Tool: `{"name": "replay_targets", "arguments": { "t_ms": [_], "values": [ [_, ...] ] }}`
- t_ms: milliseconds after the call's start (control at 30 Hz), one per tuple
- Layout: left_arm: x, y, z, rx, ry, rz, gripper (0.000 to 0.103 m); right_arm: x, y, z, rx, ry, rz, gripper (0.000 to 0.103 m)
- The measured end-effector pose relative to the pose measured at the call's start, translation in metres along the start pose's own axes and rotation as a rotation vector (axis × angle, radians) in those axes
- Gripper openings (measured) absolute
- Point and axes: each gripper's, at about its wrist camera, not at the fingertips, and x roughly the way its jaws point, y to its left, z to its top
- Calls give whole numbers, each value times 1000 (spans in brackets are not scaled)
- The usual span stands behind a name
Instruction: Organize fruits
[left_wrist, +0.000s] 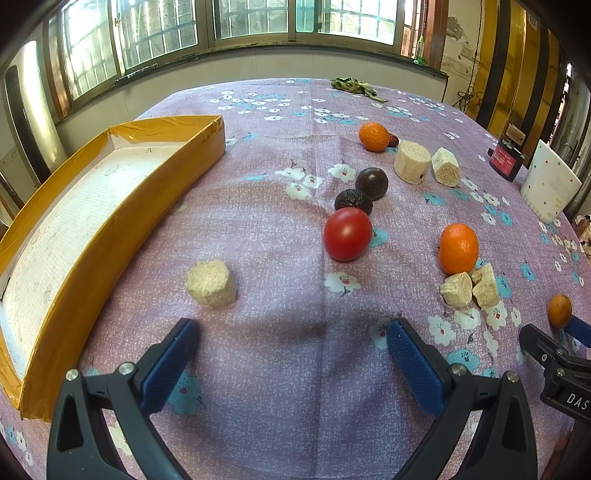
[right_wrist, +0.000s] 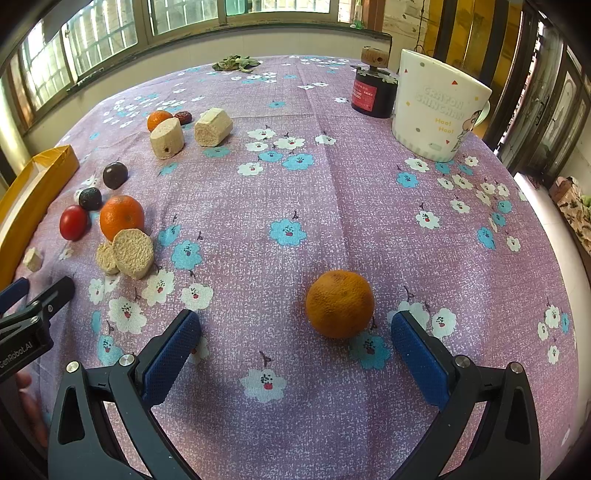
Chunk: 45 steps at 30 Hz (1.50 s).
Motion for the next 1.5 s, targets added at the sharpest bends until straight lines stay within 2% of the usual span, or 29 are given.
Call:
{"name": "replay_targets", "arguments": {
  "t_ms": [233, 533, 733, 900, 1133, 1500],
  "values": [
    [-2, 4, 1, 3, 3, -16, 103, -7, 9, 4, 5, -6, -30, 103],
    [-48, 37, 9, -2, -136, 4, 103, -68, 37, 11, -43, -154, -13, 103],
    [-74, 55, 11, -17, -189, 13, 103, -95, 52, 11, -84, -227, 4, 103],
    [-90, 65, 12, -33, -233, 19, 103, -105, 58, 8, -94, -238, 23, 103],
    [-102, 59, 11, 5, -272, 18, 103, -111, 63, 5, -102, -247, 31, 103],
    [-104, 58, 8, 12, -275, 8, 103, -110, 65, 4, -101, -231, 34, 103]
  ]
}}
